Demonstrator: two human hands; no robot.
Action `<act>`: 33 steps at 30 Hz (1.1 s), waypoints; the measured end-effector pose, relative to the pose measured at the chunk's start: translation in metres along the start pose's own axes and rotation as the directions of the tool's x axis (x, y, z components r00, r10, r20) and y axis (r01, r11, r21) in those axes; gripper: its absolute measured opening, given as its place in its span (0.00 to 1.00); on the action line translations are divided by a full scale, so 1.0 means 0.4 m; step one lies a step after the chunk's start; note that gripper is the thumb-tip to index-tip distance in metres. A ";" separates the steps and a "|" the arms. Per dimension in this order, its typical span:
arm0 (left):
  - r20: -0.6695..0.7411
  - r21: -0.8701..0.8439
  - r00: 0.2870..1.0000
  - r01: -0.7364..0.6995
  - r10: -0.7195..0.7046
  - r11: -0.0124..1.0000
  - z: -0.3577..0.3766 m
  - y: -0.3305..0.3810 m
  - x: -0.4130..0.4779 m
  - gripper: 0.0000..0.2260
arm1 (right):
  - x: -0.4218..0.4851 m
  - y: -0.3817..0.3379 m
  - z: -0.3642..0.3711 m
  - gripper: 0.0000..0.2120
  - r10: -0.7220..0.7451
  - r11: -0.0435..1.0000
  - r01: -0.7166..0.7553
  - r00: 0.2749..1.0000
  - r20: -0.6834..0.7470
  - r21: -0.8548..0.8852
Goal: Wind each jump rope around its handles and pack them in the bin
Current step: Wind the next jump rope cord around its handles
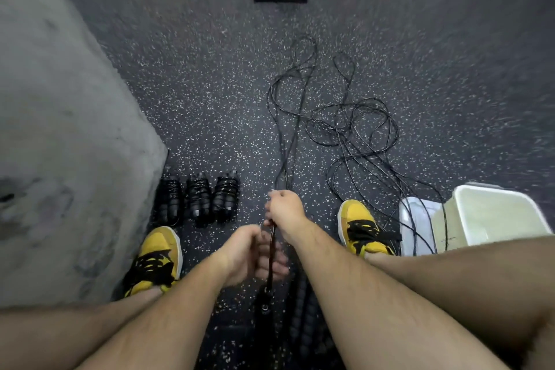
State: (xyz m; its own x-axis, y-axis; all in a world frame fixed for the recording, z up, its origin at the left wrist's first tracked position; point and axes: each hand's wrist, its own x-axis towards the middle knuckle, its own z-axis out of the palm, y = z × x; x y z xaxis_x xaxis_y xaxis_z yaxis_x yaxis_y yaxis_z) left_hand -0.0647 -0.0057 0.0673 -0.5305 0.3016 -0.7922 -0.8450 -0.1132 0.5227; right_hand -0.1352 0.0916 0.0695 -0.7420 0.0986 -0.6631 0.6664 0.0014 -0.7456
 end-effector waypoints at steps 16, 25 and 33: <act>-0.099 0.072 0.808 -0.576 0.580 0.814 0.234 0.498 -0.392 0.20 | -0.451 -0.561 -0.147 0.13 -0.304 0.886 0.408 0.870 0.388 -0.221; 0.009 0.477 0.663 -0.661 0.748 0.580 0.277 0.618 -0.452 0.10 | -0.419 -0.676 -0.214 0.14 -0.280 0.922 0.331 0.929 0.240 -0.203; 0.180 0.551 0.755 -0.608 0.631 0.571 0.175 0.644 -0.462 0.09 | -0.340 -0.704 -0.124 0.18 -0.124 0.963 0.183 0.954 0.273 -0.201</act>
State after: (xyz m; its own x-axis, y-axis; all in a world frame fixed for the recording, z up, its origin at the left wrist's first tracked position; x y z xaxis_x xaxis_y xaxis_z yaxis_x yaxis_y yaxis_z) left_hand -0.1796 -0.0244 0.3704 -0.9210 0.3269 -0.2117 -0.1220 0.2739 0.9540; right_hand -0.2183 0.1269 0.3731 -0.8103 -0.1781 -0.5583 0.5205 0.2189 -0.8253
